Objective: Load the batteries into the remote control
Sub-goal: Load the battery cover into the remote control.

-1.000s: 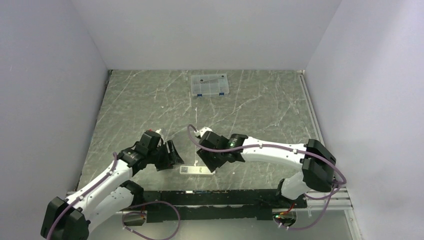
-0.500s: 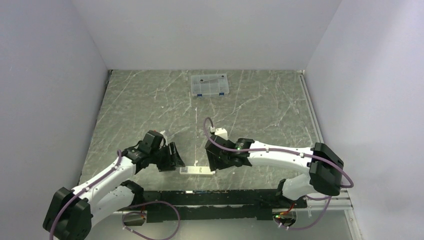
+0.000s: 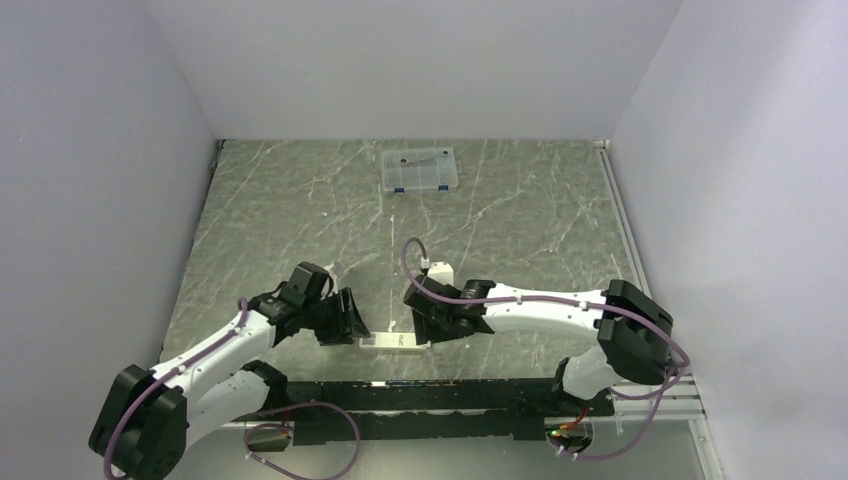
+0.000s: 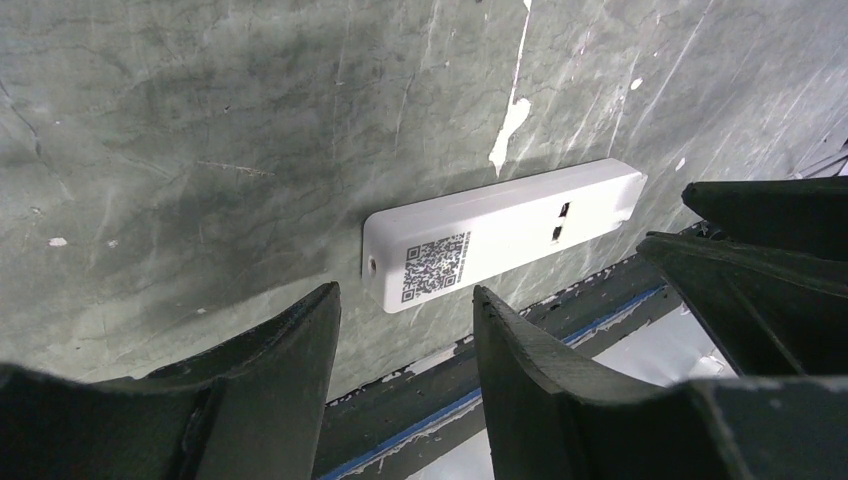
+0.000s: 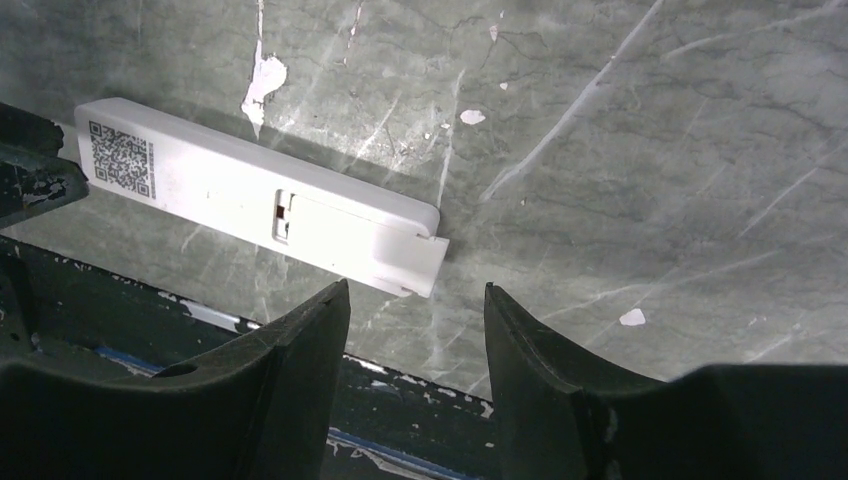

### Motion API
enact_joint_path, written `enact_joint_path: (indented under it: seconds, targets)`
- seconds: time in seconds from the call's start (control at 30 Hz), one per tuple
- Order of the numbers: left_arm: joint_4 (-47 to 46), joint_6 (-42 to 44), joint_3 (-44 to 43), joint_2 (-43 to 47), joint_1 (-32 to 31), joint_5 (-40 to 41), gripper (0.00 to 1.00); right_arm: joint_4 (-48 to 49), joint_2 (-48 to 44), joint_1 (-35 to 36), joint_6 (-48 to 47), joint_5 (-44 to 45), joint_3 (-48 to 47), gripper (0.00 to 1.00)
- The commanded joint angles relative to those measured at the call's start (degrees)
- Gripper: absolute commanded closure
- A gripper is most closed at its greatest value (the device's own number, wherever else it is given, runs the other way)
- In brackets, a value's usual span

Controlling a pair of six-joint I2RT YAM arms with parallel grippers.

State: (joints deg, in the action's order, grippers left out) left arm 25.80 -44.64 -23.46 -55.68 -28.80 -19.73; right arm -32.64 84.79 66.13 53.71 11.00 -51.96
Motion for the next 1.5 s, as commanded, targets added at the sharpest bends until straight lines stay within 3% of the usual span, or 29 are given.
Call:
enact_joint_path:
  seconds: [0.0,0.23,1.0,1.47]
  targets:
    - [-1.94,0.7,0.22,-0.32,0.14,-1.49,0.43,2.37,1.24,0.5,1.6,0.2,-0.14,0.45]
    - [-3.29,1.08,0.62,-1.76,0.14,-2.57,0.5,2.98,2.71,0.89,2.6,0.33,-0.57,0.45]
    - [-4.82,1.84,0.92,-2.87,0.14,-4.3,0.54,0.94,5.35,1.11,5.6,2.53,-2.85,0.46]
    - [-5.97,2.37,1.23,-3.38,0.14,-5.49,0.57,0.65,6.77,1.14,6.04,1.49,-3.85,0.54]
